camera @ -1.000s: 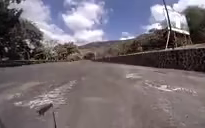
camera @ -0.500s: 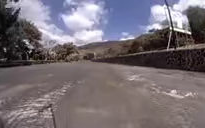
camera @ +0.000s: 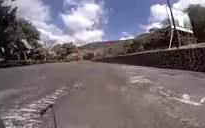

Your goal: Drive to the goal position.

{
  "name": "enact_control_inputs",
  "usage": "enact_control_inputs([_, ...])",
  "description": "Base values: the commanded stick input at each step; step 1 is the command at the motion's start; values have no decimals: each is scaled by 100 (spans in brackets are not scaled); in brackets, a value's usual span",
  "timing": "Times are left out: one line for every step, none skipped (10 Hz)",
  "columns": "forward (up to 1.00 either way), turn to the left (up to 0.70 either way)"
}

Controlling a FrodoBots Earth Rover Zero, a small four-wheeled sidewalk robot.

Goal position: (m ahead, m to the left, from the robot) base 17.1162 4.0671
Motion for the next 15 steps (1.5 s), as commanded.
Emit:
enact_control_inputs([70,0])
enact_control_inputs([70,0])
enact_control_inputs([70,0])
enact_control_inputs([70,0])
enact_control_inputs([70,0])
enact_control_inputs([70,0])
enact_control_inputs([70,0])
enact_control_inputs([70,0])
enact_control_inputs([70,0])
enact_control_inputs([70,0])
enact_control_inputs([70,0])
enact_control_inputs([70,0])
enact_control_inputs([70,0])
enact_control_inputs([70,0])
enact_control_inputs([70,0])
